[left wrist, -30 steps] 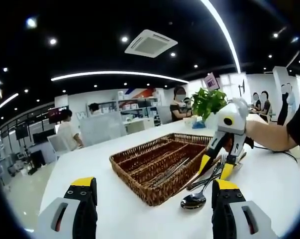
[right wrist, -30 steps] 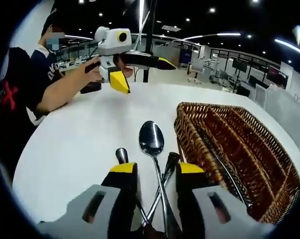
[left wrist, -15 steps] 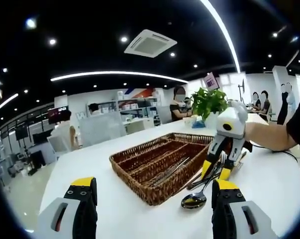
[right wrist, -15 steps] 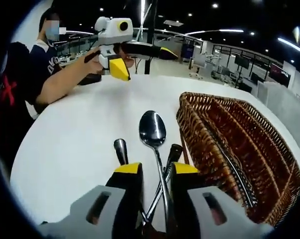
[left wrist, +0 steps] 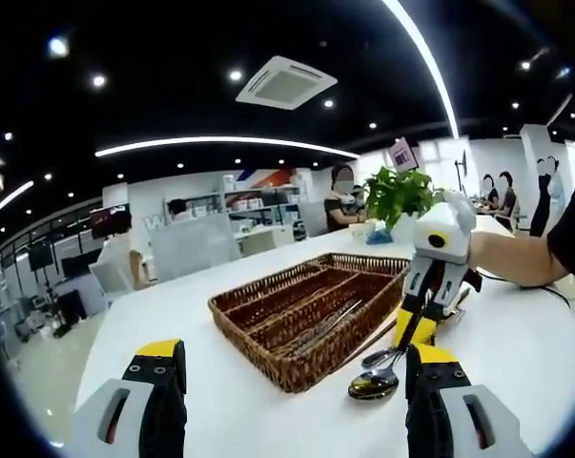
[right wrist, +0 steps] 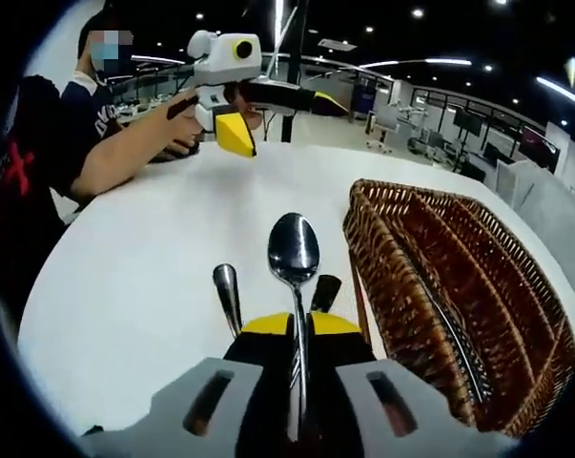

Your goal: Arrange the knives, forks, and spoons in their matching storage slots by inserting each utensil handle-first until every utensil is classified and aligned in the correct compartment

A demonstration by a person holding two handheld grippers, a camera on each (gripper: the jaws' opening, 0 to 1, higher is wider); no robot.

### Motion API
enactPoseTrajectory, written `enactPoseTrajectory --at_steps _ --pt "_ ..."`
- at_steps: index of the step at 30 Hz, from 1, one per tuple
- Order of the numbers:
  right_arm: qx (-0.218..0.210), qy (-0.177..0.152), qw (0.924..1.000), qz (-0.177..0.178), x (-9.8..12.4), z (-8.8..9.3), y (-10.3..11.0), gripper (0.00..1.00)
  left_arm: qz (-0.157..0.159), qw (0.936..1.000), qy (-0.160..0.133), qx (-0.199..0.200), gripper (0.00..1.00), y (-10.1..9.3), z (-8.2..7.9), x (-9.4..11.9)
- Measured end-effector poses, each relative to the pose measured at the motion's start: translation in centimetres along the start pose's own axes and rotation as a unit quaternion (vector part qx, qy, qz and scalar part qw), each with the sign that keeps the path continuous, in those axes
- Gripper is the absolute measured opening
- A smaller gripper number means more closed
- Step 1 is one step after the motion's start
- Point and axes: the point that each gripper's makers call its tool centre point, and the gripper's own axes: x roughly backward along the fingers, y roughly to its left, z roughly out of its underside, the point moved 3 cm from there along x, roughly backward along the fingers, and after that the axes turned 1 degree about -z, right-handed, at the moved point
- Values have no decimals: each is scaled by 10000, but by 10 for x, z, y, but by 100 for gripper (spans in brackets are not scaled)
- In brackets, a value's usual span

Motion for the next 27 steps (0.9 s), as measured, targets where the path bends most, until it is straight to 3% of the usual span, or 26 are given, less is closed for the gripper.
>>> enactPoseTrajectory --at_steps 6,12,14,17,20,27 --pt "119 16 9999 -124 -1 -1 6 9 29 10000 25 -9 100 -1 1 0" --pt "343 37 9994 -14 -1 -1 5 3 42 9999 150 -71 100 -1 5 -1" --pt "584 66 9983 18 -1 -1 6 3 42 9999 130 -65 100 -1 4 -1" --pt "1335 172 9907 178 -1 -2 5 2 60 9999 121 -72 100 -3 3 -1" --pt "1083 167 9940 42 -1 -3 8 1 105 9998 146 -65 100 -4 4 -1" --pt "1105 157 9937 78 1 -3 5 1 185 9996 231 1 100 -6 9 -1"
